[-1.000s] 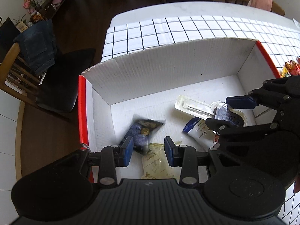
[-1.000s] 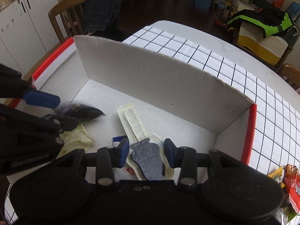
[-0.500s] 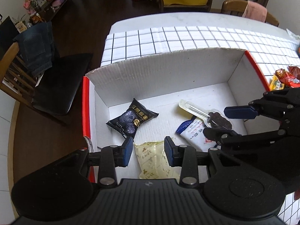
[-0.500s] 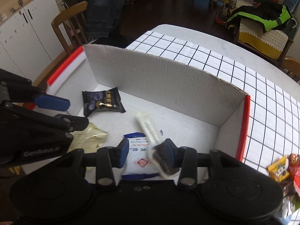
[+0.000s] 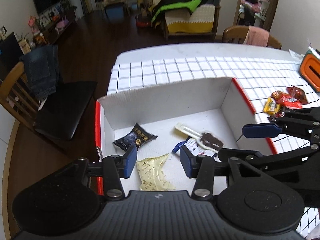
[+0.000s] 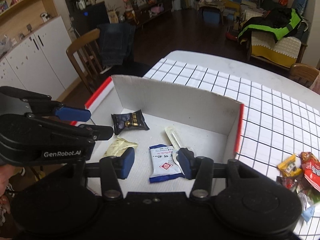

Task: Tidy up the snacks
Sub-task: 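Withdraw both tools from the box back to the snack pile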

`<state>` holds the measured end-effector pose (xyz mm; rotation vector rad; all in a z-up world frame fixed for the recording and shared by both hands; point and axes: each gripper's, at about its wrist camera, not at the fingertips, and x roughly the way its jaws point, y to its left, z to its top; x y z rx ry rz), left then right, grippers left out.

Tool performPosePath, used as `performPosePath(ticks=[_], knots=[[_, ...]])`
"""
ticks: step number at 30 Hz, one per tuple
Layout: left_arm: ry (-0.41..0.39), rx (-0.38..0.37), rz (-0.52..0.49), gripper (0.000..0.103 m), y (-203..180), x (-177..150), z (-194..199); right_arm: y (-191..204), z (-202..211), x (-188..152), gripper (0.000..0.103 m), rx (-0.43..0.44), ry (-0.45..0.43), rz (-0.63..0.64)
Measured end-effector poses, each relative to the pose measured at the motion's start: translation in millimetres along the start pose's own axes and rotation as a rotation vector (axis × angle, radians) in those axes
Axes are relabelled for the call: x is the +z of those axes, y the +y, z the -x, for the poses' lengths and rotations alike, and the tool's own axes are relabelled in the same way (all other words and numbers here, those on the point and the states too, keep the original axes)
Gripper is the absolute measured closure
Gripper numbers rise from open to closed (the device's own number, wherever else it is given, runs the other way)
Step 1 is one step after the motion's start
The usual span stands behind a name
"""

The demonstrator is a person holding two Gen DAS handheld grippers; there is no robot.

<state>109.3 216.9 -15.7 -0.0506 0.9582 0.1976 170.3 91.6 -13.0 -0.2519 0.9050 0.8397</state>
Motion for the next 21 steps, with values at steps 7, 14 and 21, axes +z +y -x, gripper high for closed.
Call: performPosePath(ticks=[7, 14, 21], knots=[[-0.067, -0.027, -0.028, 0.044, -22, -2, 23, -13, 38, -13, 0.048, 0.006, -0.067, -0.042], [-0.106, -0.059, -0.059, 0.037, -61, -3, 29, -43, 67, -36, 0.028, -0.001, -0.112, -0.074], [-0.128, -0.092, -0.085, 0.027, -115, 1, 28, -91, 91, -62, 0.015, -0.017, -0.123, -0.089]])
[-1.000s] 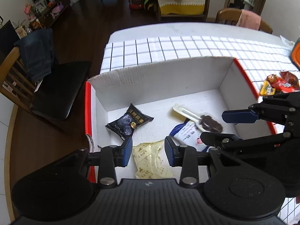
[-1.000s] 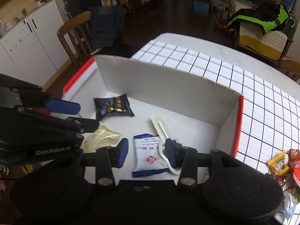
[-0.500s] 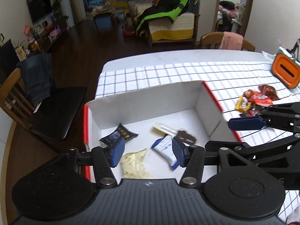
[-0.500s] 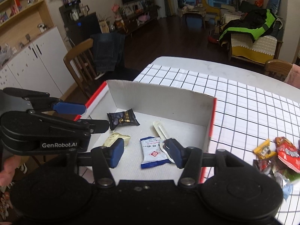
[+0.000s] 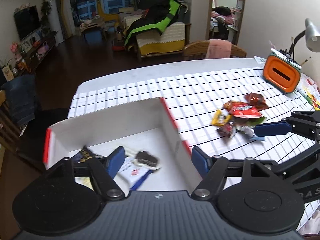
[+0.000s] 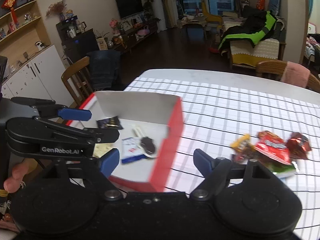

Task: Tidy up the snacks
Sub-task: 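Withdraw both tools from the box back to the snack pile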

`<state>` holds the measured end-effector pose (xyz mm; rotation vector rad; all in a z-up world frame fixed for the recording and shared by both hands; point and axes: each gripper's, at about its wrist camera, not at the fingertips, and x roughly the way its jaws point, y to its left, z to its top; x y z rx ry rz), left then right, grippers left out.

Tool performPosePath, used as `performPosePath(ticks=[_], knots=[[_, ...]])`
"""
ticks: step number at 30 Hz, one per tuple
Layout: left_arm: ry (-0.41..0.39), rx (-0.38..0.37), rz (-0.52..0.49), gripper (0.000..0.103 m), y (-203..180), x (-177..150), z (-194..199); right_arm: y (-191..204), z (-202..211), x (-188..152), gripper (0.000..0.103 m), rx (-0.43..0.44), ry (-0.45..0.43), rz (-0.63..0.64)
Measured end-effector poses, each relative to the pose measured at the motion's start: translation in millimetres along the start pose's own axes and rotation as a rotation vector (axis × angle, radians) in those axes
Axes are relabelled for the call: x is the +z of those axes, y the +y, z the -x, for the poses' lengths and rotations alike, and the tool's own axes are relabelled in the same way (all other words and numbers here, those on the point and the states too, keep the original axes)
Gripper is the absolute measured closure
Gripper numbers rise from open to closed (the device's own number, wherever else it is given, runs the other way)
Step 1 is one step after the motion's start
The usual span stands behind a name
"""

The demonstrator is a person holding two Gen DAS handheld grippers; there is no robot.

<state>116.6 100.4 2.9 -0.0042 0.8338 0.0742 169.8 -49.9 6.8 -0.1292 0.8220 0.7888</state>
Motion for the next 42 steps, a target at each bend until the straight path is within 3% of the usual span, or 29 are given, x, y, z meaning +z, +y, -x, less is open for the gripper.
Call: performPosePath(ticks=[1, 5, 8, 13, 21, 27, 32, 42], knots=[[-0.003, -0.011, -0.001, 0.025, -7, 1, -2, -8, 4, -3, 0.010, 0.000, -0.005, -0.005], [0.003, -0.039, -0.005, 0.023, -39, 5, -12, -40, 19, -14, 0.009, -0.014, -0.014, -0.005], [0.003, -0.058, -0.001, 0.021, -59, 8, -21, -64, 28, -22, 0.000, -0.036, -0.026, 0.001], [0.015, -0.091, 0.030, 0.018, -90, 11, -41, -103, 35, -32, 0.000, -0.070, -0.027, 0.008], [0.044, -0.073, 0.020, 0.018, -132, 20, -80, -170, 27, -46, 0.000, -0.113, 0.003, 0.026], [0.109, -0.073, 0.015, 0.018, -152, 28, -116, -209, 5, -52, 0.000, -0.070, 0.049, 0.117], [0.162, -0.069, 0.013, 0.018, -163, 33, -142, -234, -19, -49, 0.000, 0.017, 0.096, 0.182], [0.225, -0.032, -0.017, 0.018, -176, 42, -185, -258, -67, -30, 0.002, 0.169, 0.186, 0.328]])
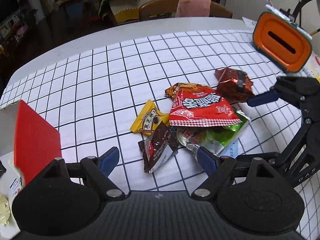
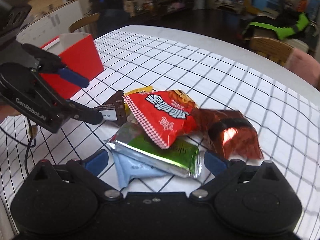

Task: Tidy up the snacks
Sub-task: 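Withdraw both tools from the box back to the snack pile, then grasp the brown chocolate wrapper with left tool while right grasps green wafer bar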

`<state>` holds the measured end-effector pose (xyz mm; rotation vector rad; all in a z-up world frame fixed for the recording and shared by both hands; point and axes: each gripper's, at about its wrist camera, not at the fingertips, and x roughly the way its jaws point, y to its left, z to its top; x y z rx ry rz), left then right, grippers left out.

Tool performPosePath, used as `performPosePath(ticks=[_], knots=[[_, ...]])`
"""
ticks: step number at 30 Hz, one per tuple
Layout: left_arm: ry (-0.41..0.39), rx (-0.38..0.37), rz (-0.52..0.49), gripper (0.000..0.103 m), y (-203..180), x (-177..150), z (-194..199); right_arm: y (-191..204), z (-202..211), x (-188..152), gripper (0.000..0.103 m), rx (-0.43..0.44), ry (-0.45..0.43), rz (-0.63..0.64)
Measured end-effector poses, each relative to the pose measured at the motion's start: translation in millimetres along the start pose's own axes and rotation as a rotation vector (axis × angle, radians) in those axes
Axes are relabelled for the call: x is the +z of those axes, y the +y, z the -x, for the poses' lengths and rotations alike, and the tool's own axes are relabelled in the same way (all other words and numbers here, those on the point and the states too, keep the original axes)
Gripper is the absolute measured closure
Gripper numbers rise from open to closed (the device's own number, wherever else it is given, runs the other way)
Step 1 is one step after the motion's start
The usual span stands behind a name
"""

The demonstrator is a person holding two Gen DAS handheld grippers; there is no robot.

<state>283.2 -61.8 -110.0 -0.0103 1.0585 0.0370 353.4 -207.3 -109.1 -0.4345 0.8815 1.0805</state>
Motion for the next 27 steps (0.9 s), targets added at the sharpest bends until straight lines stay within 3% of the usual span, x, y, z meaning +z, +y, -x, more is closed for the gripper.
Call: performPosePath(ticks=[11, 20, 24, 27], knots=[[0.076, -0.025, 0.011, 0.018, 7, 14, -37, -2, -34, 18, 0.007, 0.113, 0.095, 0.205], [0.116, -0.046, 0.035, 0.019, 14, 17, -52, -1, -35, 17, 0.028, 0.185, 0.144, 0.199], [0.119, -0.053, 0.031, 0.031, 13, 15, -52, 10, -24, 6, 0.042, 0.190, 0.140, 0.219], [0.132, -0.045, 0.022, 0.038, 10, 12, -55, 20, -19, -2, 0.047, 0.180, 0.126, 0.206]])
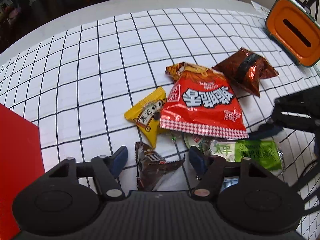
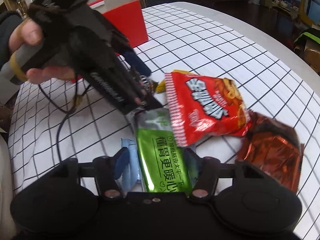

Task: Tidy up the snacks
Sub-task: 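Grasp the brown chocolate wrapper with left tool while right grasps green wafer bar, then carry the chocolate wrapper and green wafer bar toward the red box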

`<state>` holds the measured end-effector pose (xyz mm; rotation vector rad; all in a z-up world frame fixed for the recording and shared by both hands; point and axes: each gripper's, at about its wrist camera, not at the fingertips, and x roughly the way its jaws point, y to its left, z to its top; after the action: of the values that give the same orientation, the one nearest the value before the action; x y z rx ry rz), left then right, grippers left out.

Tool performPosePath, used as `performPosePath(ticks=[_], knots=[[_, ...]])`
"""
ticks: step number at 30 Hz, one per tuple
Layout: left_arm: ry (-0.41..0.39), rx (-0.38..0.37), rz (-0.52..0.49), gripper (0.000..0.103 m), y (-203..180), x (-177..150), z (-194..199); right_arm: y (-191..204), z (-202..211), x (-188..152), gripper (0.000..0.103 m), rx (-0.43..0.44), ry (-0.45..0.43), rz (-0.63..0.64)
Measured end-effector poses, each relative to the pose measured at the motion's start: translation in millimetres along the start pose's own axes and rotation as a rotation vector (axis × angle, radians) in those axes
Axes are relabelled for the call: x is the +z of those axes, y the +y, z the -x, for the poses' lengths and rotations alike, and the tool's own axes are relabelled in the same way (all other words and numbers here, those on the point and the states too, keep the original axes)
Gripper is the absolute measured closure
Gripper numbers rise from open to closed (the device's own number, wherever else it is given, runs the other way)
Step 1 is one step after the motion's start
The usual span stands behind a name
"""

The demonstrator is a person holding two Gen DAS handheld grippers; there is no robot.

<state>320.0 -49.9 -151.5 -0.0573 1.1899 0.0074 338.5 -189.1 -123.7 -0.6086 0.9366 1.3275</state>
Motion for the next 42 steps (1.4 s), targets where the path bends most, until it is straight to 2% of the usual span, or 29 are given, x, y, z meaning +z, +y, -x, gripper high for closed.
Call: performPosePath(ticks=[6, 10, 16, 24, 32, 42], knots=[[0.002, 0.016, -0.019, 0.050, 0, -15, 3, 20, 8, -11, 0.057, -0.047, -0.035, -0.050], [-0.021, 0.025, -0.017, 0.054, 1, -20, 9, 24, 15, -15, 0.061, -0.089, -0.057, -0.136], [-0.041, 0.027, 0.002, 0.056, 1, -30, 19, 29, 20, -22, 0.061, -0.159, -0.088, -0.271], [-0.085, 0.000, 0.042, 0.056, 7, -48, 55, 51, 39, -21, 0.061, -0.226, -0.131, -0.335], [-0.148, -0.019, 0.062, 0.056, 17, -68, 104, 83, 71, -5, 0.061, -0.285, -0.197, -0.358], [-0.244, -0.022, 0.092, 0.056, 45, -89, 163, 125, 89, 37, 0.061, -0.328, -0.259, -0.343]])
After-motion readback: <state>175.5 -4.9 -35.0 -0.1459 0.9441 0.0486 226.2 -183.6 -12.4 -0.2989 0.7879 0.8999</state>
